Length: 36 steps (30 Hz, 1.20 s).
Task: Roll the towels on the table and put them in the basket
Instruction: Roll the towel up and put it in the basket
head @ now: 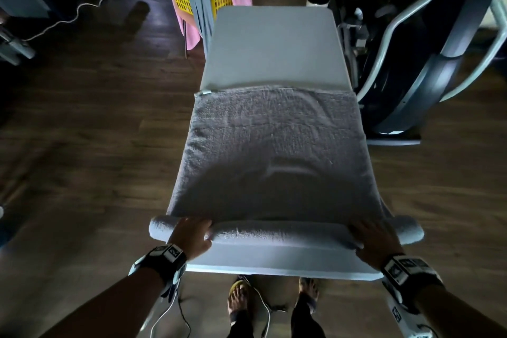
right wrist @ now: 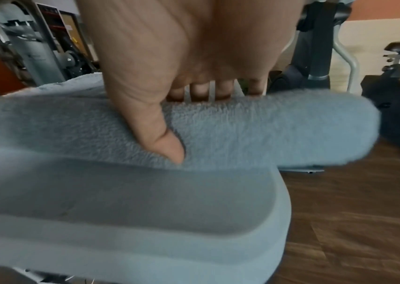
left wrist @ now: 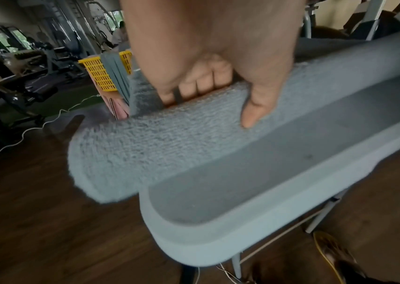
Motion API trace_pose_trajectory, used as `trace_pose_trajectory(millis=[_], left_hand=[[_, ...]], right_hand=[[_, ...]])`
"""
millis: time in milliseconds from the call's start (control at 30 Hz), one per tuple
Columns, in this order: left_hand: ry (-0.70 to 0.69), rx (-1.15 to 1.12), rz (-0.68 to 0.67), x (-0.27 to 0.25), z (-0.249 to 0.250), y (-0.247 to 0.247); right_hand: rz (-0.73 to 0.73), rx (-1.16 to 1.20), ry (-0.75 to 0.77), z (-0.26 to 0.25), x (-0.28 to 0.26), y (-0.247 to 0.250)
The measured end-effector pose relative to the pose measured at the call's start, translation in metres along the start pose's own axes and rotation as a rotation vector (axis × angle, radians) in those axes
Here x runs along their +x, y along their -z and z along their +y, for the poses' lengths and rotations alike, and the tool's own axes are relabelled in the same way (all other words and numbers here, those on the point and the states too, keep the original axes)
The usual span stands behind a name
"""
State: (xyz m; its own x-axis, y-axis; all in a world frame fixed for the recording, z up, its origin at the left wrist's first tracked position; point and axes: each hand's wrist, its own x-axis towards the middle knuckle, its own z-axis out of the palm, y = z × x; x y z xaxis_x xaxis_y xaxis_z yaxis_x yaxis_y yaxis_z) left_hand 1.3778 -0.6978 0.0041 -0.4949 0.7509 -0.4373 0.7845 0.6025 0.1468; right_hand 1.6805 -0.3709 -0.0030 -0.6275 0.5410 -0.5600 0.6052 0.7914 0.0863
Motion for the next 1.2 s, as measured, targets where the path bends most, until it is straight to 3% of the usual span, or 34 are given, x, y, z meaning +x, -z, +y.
trace_pose_trajectory(millis=[100,167,233,333,433,567,700,867,967,1067,1200], left_hand=[[-0.014,-0.025,0.086,0.010,-0.002,0.002],[-0.031,-0.040,0.175,0.016,-0.010,-0.002],[-0.013,-0.012,0.136,0.016,-0.019,-0.008],[-0.051,0.041,-0.019,0.009,-0.018,-0.014],[-0.052,0.078,-0.024,0.007,-0.008,-0.007],[-0.069,0.133,0.015,0.021,-0.005,0.002],[-0.081,0.047,0.128,0.029,-0.009,0.002],[-0.075,0.069,-0.008,0.012,-0.003,-0.007],[-0.053,0.064,-0.036,0.018,0.000,-0.003],[-0.040,0.065,0.159,0.027,-0.007,-0.001],[-0.065,0.060,0.128,0.023,-0.018,-0.012]], right_hand=[[-0.030,0.011,0.039,0.006,0.007,0.010],[0.143,0.080,0.000,0.008,0.013,0.015],[0.214,0.157,-0.042,0.011,0.014,0.014],[0.089,0.200,-0.040,0.014,0.013,0.000],[0.041,0.049,-0.019,0.013,0.011,-0.001],[-0.043,0.097,0.013,0.017,0.025,0.019],[0.083,0.196,-0.088,0.015,0.030,0.026],[0.021,0.016,-0.062,0.010,0.012,0.008],[0.078,-0.021,0.005,0.011,0.013,0.022],[0.116,0.024,-0.019,0.015,0.023,0.041],[0.038,0.191,-0.080,0.019,0.029,0.033]])
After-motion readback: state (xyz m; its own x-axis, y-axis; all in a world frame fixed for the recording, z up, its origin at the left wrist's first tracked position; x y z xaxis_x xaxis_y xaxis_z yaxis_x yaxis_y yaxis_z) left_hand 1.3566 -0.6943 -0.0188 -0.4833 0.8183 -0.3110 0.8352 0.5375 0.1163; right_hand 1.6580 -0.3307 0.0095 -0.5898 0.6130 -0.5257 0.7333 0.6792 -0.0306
